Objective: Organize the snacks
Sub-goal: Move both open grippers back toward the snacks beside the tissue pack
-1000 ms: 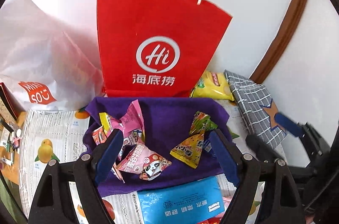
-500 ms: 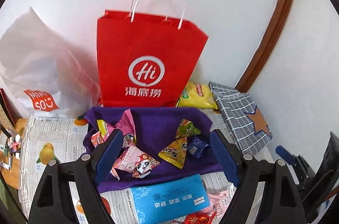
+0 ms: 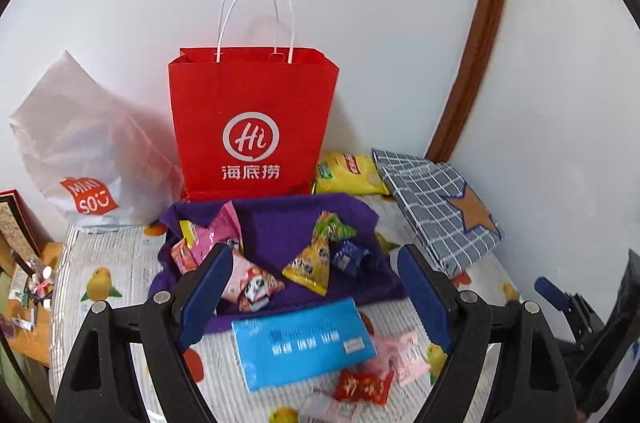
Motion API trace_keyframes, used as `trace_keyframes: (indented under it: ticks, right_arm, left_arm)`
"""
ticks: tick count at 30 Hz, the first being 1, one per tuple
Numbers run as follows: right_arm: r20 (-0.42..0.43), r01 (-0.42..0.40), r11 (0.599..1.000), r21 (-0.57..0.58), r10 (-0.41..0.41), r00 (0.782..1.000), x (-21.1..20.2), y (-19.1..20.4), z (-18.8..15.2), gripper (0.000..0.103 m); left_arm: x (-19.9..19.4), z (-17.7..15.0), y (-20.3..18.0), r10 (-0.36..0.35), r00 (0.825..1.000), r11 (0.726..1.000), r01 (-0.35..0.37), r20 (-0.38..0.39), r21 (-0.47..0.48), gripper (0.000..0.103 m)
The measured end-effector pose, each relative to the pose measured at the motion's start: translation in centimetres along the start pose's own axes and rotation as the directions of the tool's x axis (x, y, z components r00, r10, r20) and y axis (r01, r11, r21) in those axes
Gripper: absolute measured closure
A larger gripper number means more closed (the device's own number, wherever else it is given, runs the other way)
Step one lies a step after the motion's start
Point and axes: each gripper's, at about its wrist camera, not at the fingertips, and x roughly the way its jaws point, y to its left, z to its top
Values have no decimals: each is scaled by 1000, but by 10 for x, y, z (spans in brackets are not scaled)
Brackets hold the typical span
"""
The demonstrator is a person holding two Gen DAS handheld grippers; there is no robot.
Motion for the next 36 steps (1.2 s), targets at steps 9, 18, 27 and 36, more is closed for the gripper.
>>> trace_keyframes:
  ticks: [9,18,27,36]
  right_arm:
    - [-59,-76,997,-5,76,995,-8,5,-23,26]
    - [-77,-79,997,5,79,994,-12,-14,-37,32]
    - [-136,-62,998,3,62,989,32,-27,-71,38]
    - [-253,-129,990,-50,113,961,89,-1,-100,51]
  left_arm:
    - [-33,-40,1,62,998,998,-61,-9,19,20]
    - [-28,-77,5,86,995,996,-86,-40,0,19]
    - [14,-113,29,108,981,991,-119,-160,-61,19]
    - [41,-131,48,121,968,987,-141,-220,-81,19]
